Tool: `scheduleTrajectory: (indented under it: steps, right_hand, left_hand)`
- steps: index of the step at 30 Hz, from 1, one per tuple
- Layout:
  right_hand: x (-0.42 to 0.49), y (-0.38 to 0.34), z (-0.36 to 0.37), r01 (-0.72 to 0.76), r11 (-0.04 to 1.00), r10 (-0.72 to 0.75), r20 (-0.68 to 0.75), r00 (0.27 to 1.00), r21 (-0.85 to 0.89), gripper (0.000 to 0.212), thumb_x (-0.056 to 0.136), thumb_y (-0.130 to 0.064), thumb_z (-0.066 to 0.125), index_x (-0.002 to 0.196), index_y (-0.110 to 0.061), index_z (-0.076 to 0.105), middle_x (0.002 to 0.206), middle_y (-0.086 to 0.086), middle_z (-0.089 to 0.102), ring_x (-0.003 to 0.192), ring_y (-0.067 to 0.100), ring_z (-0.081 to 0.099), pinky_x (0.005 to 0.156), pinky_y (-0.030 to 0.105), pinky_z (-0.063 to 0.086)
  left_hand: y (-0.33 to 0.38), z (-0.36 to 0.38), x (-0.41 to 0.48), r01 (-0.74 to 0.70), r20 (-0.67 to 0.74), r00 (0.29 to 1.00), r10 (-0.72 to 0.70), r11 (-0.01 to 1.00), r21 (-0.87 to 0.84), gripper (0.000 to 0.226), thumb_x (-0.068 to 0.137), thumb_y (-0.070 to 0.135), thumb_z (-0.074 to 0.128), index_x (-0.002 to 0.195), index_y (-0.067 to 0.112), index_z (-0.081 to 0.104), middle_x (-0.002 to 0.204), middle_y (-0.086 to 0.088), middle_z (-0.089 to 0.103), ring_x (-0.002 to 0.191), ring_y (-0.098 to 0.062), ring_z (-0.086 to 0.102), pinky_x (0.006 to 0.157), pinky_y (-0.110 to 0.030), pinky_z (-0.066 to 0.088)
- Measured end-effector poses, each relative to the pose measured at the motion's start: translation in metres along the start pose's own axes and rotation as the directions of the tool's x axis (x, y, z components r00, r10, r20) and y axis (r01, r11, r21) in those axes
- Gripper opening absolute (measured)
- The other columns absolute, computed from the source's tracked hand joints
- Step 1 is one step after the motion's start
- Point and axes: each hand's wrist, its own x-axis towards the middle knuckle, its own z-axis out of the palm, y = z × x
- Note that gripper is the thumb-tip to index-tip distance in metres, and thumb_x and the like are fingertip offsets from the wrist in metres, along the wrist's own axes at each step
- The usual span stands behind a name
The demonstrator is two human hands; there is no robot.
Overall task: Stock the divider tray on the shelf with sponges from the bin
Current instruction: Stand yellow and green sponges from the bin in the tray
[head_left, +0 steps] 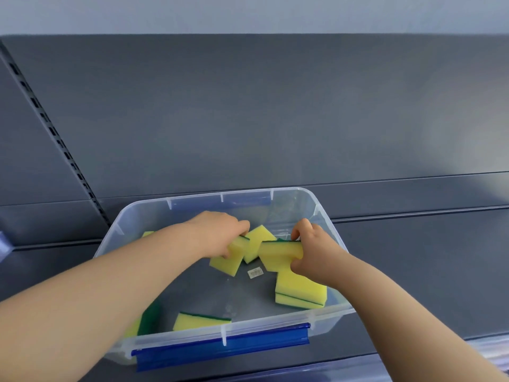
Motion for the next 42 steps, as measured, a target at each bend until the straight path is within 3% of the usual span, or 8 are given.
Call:
scheduleTrajectory:
  steps: [9,12,17,23,26,30,36,42]
  right_hand:
    - [-0.004,-0.002,0.004,0.175,0.981,-0.171,-0.062,0.983,0.082,0.047,0.080,-0.017,0.064,0.125,-0.022,0.050,0.119,-0.002,0.051,0.100,0.012,0.047,0.081,0.016,0.036]
    - [-0.009,-0.003,0.004,0.252,0.957,-0.239,-0.099,0.966,0.145,0.045,0.081,-0.023,0.066,0.124,-0.026,0.052,0.118,-0.003,0.052,0.107,0.014,0.047,0.085,0.018,0.037]
    - [-0.016,-0.001,0.004,0.344,0.916,-0.301,-0.213,0.930,0.207,0.045,0.081,-0.029,0.069,0.124,-0.030,0.054,0.112,-0.006,0.048,0.104,0.016,0.047,0.084,0.020,0.037]
    - [-0.037,-0.017,0.010,0.460,0.873,-0.336,-0.480,0.810,0.165,0.038,0.073,-0.019,0.076,0.110,-0.022,0.064,0.096,-0.007,0.051,0.085,0.009,0.048,0.070,0.008,0.032]
    - [-0.056,-0.039,0.019,0.530,0.831,-0.361,-0.561,0.745,0.168,0.038,0.071,-0.016,0.079,0.106,-0.017,0.064,0.092,-0.006,0.051,0.081,0.000,0.043,0.076,-0.002,0.032]
    - [-0.090,-0.090,0.047,0.593,0.792,-0.405,-0.600,0.690,0.147,0.036,0.070,-0.026,0.072,0.103,-0.015,0.064,0.090,-0.008,0.050,0.079,-0.002,0.040,0.077,-0.003,0.031]
    - [-0.171,-0.188,0.124,0.652,0.742,-0.495,-0.527,0.691,0.157,0.037,0.072,-0.025,0.069,0.107,-0.016,0.063,0.094,-0.005,0.054,0.083,-0.002,0.046,0.078,0.000,0.033]
    - [-0.220,-0.278,0.189,0.690,0.700,-0.564,-0.448,0.693,0.185,0.038,0.073,-0.026,0.068,0.109,-0.015,0.062,0.095,-0.006,0.052,0.091,-0.008,0.045,0.075,-0.004,0.032]
  left_hand:
    - [0.012,-0.022,-0.089,0.202,-0.157,0.950,-0.270,0.916,-0.347,0.053,0.087,0.044,0.058,0.134,0.040,0.034,0.126,0.017,0.046,0.113,-0.009,0.046,0.088,-0.031,0.043]
    - [0.034,-0.018,-0.101,0.251,-0.216,0.903,-0.370,0.866,-0.432,0.059,0.088,0.047,0.054,0.140,0.044,0.026,0.130,0.021,0.041,0.094,-0.006,0.045,0.082,-0.024,0.041]
    - [0.062,-0.005,-0.107,0.243,-0.412,0.772,-0.484,0.824,-0.513,0.048,0.077,0.032,0.072,0.120,0.037,0.049,0.113,0.016,0.055,0.062,-0.008,0.041,0.061,-0.024,0.035]
    - [0.063,0.004,-0.145,0.256,-0.558,0.617,-0.555,0.812,-0.524,0.051,0.065,0.018,0.081,0.103,0.028,0.049,0.096,0.006,0.064,0.086,-0.008,0.045,0.057,-0.020,0.036]
    - [0.056,0.015,-0.186,0.259,-0.575,0.549,-0.606,0.778,-0.573,0.046,0.068,0.018,0.078,0.105,0.025,0.052,0.098,0.003,0.060,0.091,-0.011,0.047,0.067,-0.022,0.038]
    - [0.037,0.040,-0.255,0.271,-0.606,0.481,-0.634,0.765,-0.585,0.042,0.068,0.009,0.077,0.105,0.015,0.058,0.102,0.000,0.059,0.094,-0.014,0.049,0.079,-0.017,0.034]
    - [0.005,0.107,-0.397,0.370,-0.537,0.406,-0.739,0.670,-0.643,0.045,0.060,0.014,0.085,0.100,0.014,0.063,0.091,0.002,0.060,0.090,-0.013,0.047,0.071,-0.021,0.032]
    - [-0.020,0.185,-0.502,0.410,-0.450,0.368,-0.814,0.576,-0.707,0.051,0.057,0.012,0.087,0.101,0.013,0.064,0.089,-0.005,0.064,0.086,-0.016,0.047,0.074,-0.025,0.034]
